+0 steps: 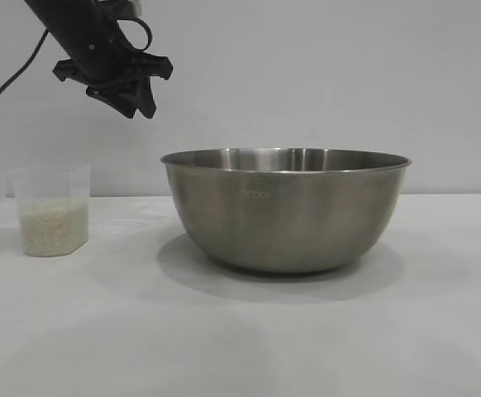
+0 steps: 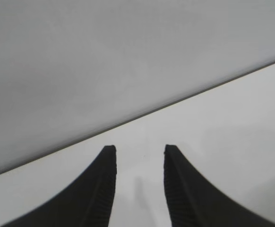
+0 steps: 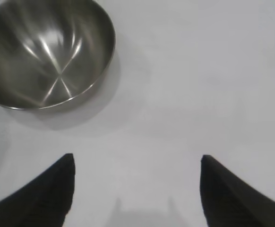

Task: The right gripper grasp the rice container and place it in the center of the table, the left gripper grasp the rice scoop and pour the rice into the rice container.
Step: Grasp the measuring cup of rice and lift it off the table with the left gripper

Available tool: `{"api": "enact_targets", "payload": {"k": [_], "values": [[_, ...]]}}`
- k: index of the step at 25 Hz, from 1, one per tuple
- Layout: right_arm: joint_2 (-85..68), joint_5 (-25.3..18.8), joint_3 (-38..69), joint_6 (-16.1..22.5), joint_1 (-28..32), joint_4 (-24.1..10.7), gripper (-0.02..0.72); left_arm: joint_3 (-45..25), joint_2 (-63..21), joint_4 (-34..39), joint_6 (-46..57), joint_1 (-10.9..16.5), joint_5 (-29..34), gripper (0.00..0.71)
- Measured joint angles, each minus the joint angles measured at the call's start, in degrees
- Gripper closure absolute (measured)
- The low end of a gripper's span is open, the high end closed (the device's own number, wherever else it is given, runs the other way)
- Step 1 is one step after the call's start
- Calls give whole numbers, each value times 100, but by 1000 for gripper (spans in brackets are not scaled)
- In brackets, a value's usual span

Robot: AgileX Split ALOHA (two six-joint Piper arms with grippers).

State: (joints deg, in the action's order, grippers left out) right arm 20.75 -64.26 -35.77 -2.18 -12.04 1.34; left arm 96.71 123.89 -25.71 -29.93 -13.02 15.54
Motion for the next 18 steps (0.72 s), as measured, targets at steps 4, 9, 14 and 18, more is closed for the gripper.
{"api": "enact_targets", "payload": {"k": [4,9,14,18], "values": [[-152,-169,210,-45,0,27,236,0,0,0,0,0,228,487],[-736,-167,682,-69,0,118,236,0,-155,12,11,0,329,487],[-1096,-104,781,-132,0,154,236,-117,-414,23,18,0,528,487],[-1373,-99,773,-146,0,163,236,-899,-923,23,18,0,194,487]]}}
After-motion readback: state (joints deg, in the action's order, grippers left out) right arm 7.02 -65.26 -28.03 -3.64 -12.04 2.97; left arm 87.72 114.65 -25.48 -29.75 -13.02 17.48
